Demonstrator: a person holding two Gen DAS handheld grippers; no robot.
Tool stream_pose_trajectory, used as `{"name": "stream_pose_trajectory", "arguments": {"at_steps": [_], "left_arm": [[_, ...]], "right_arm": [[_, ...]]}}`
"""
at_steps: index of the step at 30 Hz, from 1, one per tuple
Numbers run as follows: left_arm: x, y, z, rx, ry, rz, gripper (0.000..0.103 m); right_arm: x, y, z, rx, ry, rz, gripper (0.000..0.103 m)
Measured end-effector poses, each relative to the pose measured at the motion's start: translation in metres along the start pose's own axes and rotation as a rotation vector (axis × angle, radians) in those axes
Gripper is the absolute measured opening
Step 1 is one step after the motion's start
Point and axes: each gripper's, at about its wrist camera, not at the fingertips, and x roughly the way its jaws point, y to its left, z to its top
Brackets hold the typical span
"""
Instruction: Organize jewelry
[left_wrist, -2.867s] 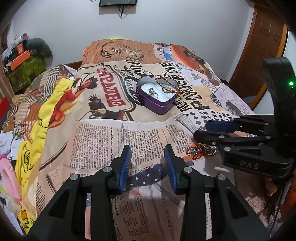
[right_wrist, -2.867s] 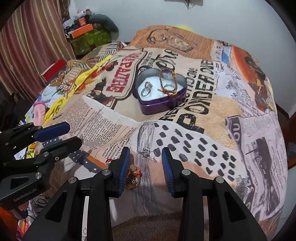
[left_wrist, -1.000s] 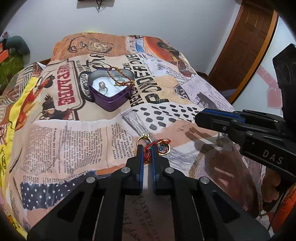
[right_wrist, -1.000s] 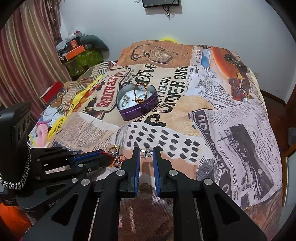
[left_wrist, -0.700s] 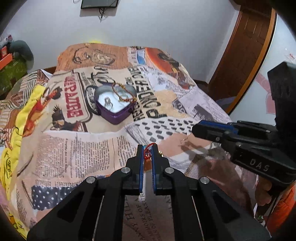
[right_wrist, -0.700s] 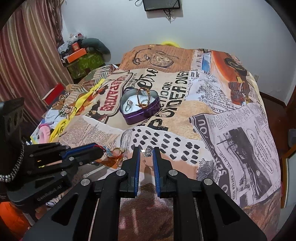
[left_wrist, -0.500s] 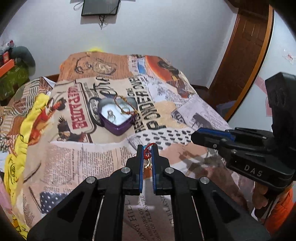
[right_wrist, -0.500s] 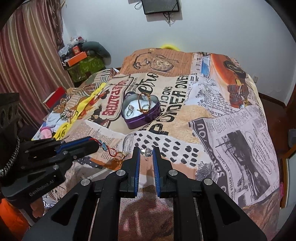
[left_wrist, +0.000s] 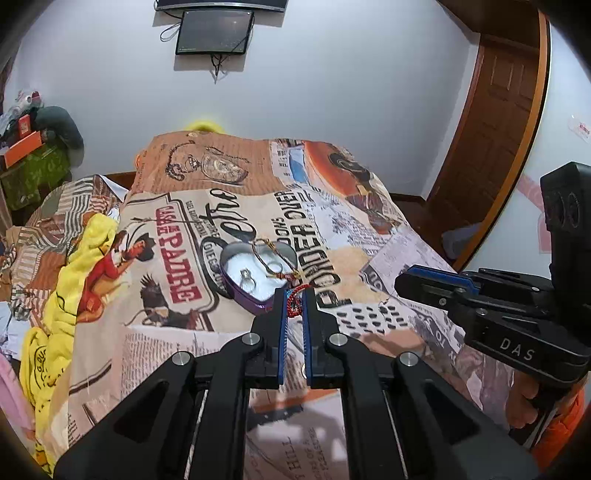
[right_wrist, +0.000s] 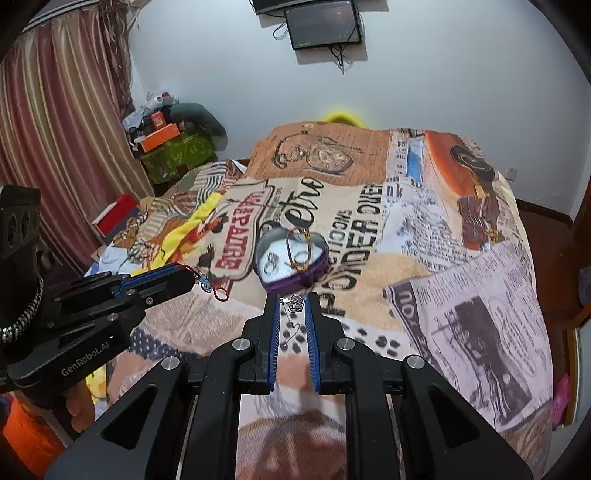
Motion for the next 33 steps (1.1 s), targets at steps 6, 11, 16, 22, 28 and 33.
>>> {"name": "stream_pose_trajectory", "arguments": {"at_steps": [6, 11, 16, 22, 28, 33], "left_arm": [[0.007, 0.008, 0.008, -0.001, -0.015, 0.011, 0.006], [0.016, 0.015, 0.012, -0.01, -0.013, 0.016, 0.006], [0.03, 0.028, 0.016, -0.025, -0.007, 0.023, 0.006], [0.05, 0.039, 0.022, -0.026, 0.006, 0.04, 0.006], [0.07, 0.047, 0.026, -0.023, 0.02, 0.047, 0.006], [0.086, 0.052, 0.028, -0.036, 0.039, 0.034, 0.006]], "right_arm": [[0.009, 0.003, 0.013, -0.005, -0.013, 0.012, 0.012], [0.023, 0.007, 0.018, -0.011, -0.005, 0.029, 0.012], [0.041, 0.008, 0.023, -0.02, 0.017, 0.036, 0.012], [0.064, 0.004, 0.03, -0.019, 0.043, 0.046, 0.012], [0.088, -0.001, 0.04, -0.024, 0.075, 0.053, 0.012], [0.101, -0.004, 0.048, -0.039, 0.096, 0.056, 0.012]]}}
